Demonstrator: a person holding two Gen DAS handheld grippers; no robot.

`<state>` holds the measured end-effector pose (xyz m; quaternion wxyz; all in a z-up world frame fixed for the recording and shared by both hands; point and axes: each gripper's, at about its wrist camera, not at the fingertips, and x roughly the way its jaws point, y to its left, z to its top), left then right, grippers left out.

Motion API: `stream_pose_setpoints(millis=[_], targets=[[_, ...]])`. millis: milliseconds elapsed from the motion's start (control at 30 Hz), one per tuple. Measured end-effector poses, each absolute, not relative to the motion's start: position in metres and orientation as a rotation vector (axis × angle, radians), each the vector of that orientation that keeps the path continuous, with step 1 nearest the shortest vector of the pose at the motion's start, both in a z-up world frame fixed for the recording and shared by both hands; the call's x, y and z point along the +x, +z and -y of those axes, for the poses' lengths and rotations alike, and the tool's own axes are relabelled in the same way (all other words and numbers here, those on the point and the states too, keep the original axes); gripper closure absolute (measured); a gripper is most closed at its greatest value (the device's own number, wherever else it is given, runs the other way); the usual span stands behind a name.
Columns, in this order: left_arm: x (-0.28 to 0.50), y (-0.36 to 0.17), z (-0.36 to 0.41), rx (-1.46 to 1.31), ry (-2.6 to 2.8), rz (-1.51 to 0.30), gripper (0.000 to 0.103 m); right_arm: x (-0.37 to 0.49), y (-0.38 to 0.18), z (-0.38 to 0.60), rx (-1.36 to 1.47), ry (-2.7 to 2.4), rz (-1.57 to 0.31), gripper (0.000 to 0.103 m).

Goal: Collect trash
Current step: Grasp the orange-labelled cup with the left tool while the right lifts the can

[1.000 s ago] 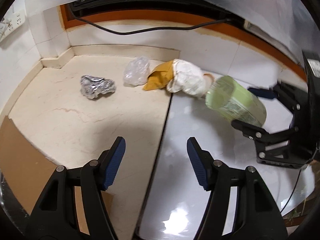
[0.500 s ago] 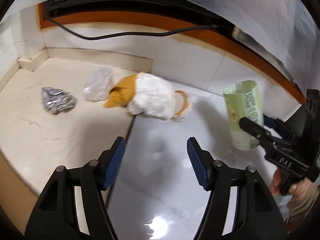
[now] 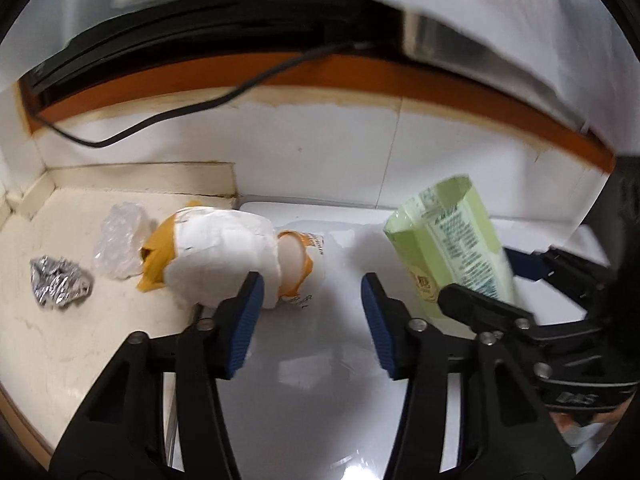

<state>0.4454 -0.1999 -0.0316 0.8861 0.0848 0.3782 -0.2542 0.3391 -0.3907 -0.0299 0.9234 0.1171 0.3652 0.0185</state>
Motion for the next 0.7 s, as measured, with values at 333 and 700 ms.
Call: stream_pose_setpoints(millis=[333,700], targets=[[0.456,-0.053,0.234,0.299,-0.483,-0.784,0.070,0.339,-0.030,0.399,0.274,0.059,-0.745,0.034],[0.473,-0.058,0.226,0.227,-0.469,-0.817,0.086,0.333,-0.029,0.400,0.297,0.062,-0.747,0.035]])
